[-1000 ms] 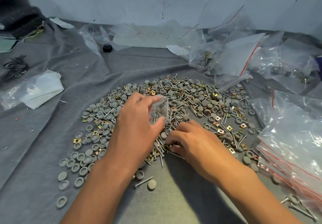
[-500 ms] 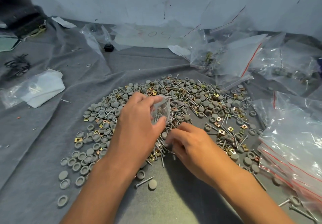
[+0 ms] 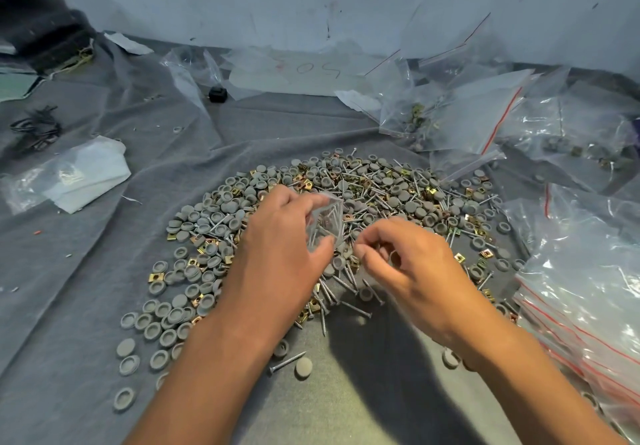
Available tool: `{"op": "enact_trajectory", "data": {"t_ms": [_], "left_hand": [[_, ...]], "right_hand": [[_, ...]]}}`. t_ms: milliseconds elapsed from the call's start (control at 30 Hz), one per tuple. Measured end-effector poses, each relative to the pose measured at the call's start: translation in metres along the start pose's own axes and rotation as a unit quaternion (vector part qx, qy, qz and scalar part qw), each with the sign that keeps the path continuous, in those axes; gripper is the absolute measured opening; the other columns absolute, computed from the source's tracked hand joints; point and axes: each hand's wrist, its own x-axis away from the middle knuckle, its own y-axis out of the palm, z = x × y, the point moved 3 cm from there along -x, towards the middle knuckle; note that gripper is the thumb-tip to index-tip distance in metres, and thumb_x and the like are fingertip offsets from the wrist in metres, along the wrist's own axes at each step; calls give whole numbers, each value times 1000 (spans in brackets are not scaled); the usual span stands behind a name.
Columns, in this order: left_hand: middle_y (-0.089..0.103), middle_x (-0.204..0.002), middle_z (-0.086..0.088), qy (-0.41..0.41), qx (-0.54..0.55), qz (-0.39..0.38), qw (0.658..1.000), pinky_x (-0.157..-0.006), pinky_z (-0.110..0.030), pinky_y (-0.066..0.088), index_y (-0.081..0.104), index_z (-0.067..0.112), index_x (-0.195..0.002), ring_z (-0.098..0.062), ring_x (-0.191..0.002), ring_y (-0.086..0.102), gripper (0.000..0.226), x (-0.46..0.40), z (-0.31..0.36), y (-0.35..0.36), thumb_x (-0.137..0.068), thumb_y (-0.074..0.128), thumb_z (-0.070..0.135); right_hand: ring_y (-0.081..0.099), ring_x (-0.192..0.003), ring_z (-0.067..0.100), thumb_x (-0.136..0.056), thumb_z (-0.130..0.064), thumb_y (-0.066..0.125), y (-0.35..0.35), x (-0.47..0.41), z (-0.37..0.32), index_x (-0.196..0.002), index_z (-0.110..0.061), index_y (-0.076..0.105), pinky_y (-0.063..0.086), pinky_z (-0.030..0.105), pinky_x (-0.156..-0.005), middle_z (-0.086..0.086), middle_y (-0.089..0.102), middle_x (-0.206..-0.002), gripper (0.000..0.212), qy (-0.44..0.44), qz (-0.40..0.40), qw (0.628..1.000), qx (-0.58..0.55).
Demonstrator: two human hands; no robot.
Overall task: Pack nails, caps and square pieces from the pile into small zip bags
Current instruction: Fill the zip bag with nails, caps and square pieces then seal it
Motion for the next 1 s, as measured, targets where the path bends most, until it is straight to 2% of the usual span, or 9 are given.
{"op": "enact_trajectory", "data": {"t_ms": [200,267,333,400,467,633,767,867,1000], "left_hand": [[38,-93,26,10,-6,-15,1000,-63,-5,37,58,35,-134,16,-84,42,57,1,3,5,-81,79,30],[39,-94,23,17,-9,-20,1000,-66,-3,36,59,36,-134,15,-83,42,56,1,4,6,-82,80,30],[38,-93,22,15,-5,-19,1000,-70,-1,35,60,34,-134,14,-82,43,54,0,3,6,-83,78,28],[37,-90,24,9,-3,-11,1000,-71,-2,34,61,32,-134,13,-81,42,54,-1,2,5,-83,76,26],[37,-89,25,7,-4,-5,1000,-70,-1,34,61,31,-135,14,-81,42,54,-2,1,4,-83,76,26],[38,-92,22,9,-7,-14,1000,-64,-7,33,59,35,-135,12,-83,43,55,0,3,6,-83,76,27],[37,-90,24,11,1,-11,1000,-66,-4,35,59,36,-133,13,-82,42,51,1,4,4,-85,75,31],[36,-88,26,11,5,-5,1000,-76,2,34,60,32,-134,20,-87,40,51,0,3,3,-85,76,29],[37,-92,26,6,-1,0,1000,-79,6,31,58,30,-135,22,-91,39,51,0,3,3,-87,75,26]], "right_hand": [[51,-64,2,-99,-33,61,-6,-5,-8,-83,-31,63,39,13,-58,-19,60,-76,16,27,35,992,-121],[56,-71,2,-98,-32,64,0,-9,-13,-86,-33,66,41,12,-62,-18,63,-78,12,26,58,992,-113],[60,-87,-3,-99,-29,62,4,-10,-16,-99,-34,70,42,8,-72,-19,67,-91,10,24,64,991,-113],[60,-99,-6,-100,-21,58,4,-9,-15,-110,-32,71,41,6,-79,-20,67,-105,19,21,71,989,-130],[61,-101,-5,-99,-9,58,2,-7,-15,-113,-27,72,42,7,-81,-20,68,-106,27,-1,83,988,-134],[66,-88,-4,-90,-9,73,5,-5,-19,-104,-14,69,50,9,-75,-14,71,-92,15,-60,141,983,-100],[63,-76,-1,-87,-19,78,4,-4,-17,-92,-19,69,46,6,-65,-18,64,-77,10,-63,189,978,-60],[61,-76,0,-88,-26,76,5,-5,-6,-88,-29,64,44,7,-62,-20,60,-73,13,-34,150,987,-44],[55,-83,-1,-88,-48,71,22,-3,9,-96,-43,61,52,28,-74,-23,60,-91,15,28,-38,995,88]]}}
